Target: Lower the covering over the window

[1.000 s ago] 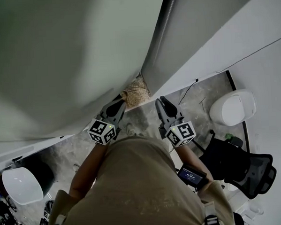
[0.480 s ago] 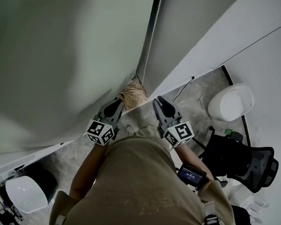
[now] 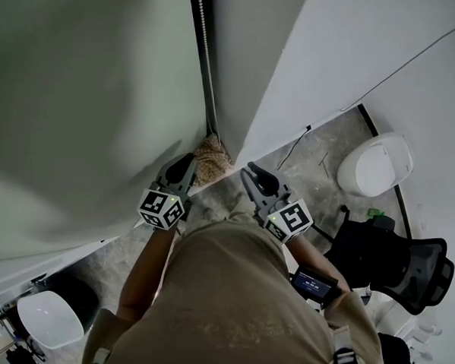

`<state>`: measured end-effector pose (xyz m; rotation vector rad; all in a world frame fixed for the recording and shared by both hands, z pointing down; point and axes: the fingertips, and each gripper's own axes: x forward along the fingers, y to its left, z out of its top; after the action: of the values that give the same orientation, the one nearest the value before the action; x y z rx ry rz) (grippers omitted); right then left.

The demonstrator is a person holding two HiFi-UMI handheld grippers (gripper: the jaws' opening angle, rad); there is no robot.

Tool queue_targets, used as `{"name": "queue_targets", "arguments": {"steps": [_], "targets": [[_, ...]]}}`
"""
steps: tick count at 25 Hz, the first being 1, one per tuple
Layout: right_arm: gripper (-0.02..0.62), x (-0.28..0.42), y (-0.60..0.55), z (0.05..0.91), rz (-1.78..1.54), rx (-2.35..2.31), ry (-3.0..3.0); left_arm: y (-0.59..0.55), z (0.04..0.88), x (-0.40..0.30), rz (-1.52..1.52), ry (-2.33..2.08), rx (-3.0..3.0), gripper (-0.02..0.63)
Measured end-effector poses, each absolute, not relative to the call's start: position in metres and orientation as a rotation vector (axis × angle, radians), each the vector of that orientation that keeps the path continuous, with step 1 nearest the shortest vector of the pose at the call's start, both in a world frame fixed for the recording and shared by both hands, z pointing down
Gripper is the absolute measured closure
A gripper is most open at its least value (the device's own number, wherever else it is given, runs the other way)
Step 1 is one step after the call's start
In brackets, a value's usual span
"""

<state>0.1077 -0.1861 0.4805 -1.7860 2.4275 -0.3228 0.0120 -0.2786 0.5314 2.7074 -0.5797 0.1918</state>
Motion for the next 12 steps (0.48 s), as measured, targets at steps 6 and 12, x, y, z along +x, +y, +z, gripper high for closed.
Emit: {"name": "queue_targets", "arguments": {"steps": [6,12], "targets": [[0.531,0.128,-0.175,0.464,-0.261,-1.640,2.554,-0.308,0.514,0.061,0.204,-0.637,2.744,0.571],[0.531,0.153,-0.165,0.467,-0.268,-1.582,2.596,-0.333,0.507,0.105,0.220,-0.657,2.782,0.516]]}}
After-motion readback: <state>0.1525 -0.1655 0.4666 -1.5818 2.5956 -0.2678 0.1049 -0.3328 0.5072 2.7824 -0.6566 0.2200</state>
